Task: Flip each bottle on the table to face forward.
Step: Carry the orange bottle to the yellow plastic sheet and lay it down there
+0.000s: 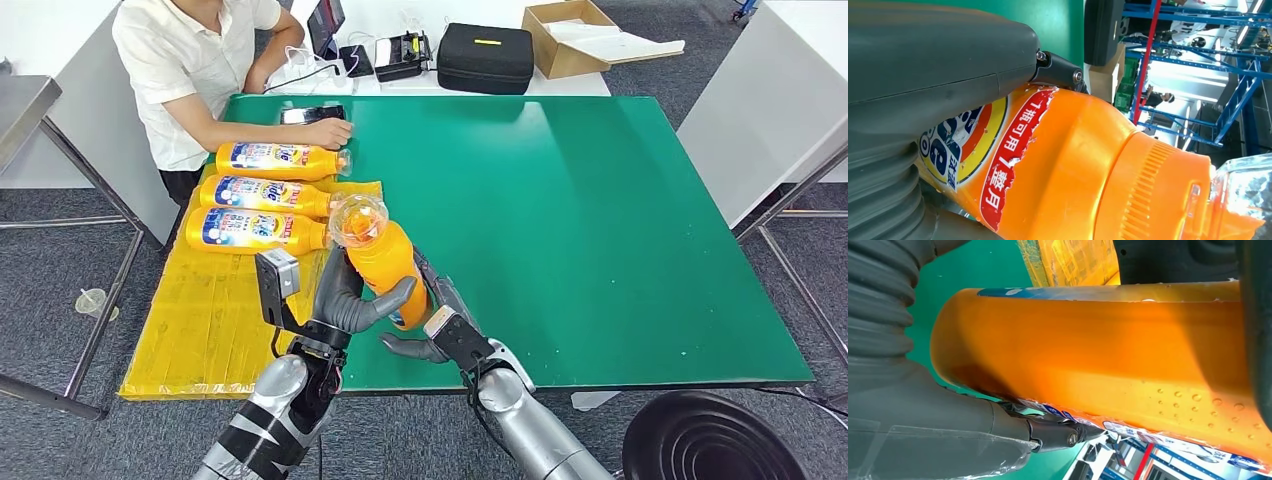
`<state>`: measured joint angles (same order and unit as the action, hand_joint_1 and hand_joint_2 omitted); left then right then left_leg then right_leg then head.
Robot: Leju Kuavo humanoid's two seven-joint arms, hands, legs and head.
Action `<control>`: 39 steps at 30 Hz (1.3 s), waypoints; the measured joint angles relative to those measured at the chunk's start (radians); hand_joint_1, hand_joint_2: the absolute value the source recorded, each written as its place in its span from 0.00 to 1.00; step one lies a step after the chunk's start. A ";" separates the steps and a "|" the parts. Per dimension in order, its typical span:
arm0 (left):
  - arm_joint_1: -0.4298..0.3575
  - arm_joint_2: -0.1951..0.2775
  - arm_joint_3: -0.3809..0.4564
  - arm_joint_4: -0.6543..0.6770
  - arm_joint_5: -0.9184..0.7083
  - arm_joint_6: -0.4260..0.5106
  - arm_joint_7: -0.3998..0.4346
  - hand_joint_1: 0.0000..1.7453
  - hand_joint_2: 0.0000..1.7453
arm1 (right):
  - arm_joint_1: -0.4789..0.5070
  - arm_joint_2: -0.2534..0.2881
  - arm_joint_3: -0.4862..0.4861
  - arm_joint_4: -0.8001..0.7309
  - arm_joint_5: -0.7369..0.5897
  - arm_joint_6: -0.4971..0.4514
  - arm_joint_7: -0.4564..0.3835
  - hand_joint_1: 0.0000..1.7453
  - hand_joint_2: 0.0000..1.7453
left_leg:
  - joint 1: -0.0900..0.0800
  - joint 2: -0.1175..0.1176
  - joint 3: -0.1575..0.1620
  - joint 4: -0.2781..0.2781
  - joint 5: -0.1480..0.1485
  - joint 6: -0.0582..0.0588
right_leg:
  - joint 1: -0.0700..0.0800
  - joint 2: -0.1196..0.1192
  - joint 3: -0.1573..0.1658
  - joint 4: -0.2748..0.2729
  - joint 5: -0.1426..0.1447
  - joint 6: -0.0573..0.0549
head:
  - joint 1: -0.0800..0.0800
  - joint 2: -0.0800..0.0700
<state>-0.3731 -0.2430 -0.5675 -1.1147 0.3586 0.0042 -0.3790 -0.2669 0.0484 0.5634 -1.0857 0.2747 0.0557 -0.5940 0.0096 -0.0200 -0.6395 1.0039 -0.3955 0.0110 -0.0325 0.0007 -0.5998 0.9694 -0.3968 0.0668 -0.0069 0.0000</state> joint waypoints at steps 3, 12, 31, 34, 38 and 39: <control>0.000 0.000 0.000 0.000 0.000 0.000 0.000 1.00 1.00 | 0.000 0.000 0.000 0.000 0.000 0.000 0.000 0.00 1.00 | 0.000 0.000 0.000 0.000 0.000 0.000 | 0.000 0.000 0.000 0.000 0.000 0.000 | 0.000 0.000; 0.000 0.010 0.000 -0.006 -0.120 0.087 -0.017 1.00 1.00 | 0.018 0.000 -0.011 -0.002 0.043 -0.140 -0.008 0.00 1.00 | 0.000 0.000 0.000 0.000 0.000 0.000 | 0.000 0.000 0.000 0.000 0.000 0.000 | 0.000 0.000; 0.035 0.248 0.162 -0.175 -0.805 0.208 0.073 1.00 1.00 | 0.272 0.032 -0.546 -0.262 0.098 -0.670 -0.102 0.00 0.00 | 0.000 0.000 0.000 0.000 0.000 0.000 | 0.000 0.000 -0.001 0.000 0.000 0.000 | 0.000 0.000; 0.032 0.266 0.159 -0.180 -0.920 0.218 0.098 1.00 1.00 | 0.277 0.032 -0.553 -0.271 0.077 -0.670 -0.102 0.00 0.00 | 0.000 0.001 0.000 0.000 0.000 0.000 | 0.000 0.000 -0.001 0.000 0.000 0.000 | 0.000 0.000; -0.003 0.306 0.124 -0.134 -1.158 0.181 0.173 1.00 1.00 | 0.277 0.030 -0.554 -0.274 0.048 -0.670 -0.103 0.00 0.00 | 0.000 0.001 0.000 0.000 0.000 0.000 | 0.000 0.000 -0.001 0.000 0.000 0.000 | 0.000 0.000; -0.016 0.313 0.113 -0.108 -1.189 0.155 0.185 1.00 1.00 | 0.277 0.030 -0.554 -0.274 0.039 -0.670 -0.103 0.00 0.00 | 0.000 0.001 0.000 0.000 0.000 0.000 | 0.000 0.000 -0.001 0.000 0.000 0.000 | 0.000 0.000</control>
<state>-0.3892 0.0696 -0.4549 -1.2230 -0.8306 0.1591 -0.1938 0.0097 0.0781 0.0097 -1.3598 0.3141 -0.6146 -0.6966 0.0100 -0.0193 -0.6396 1.0037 -0.3953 0.0106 -0.0321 0.0008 -0.6012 0.9695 -0.3970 0.0667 -0.0067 0.0000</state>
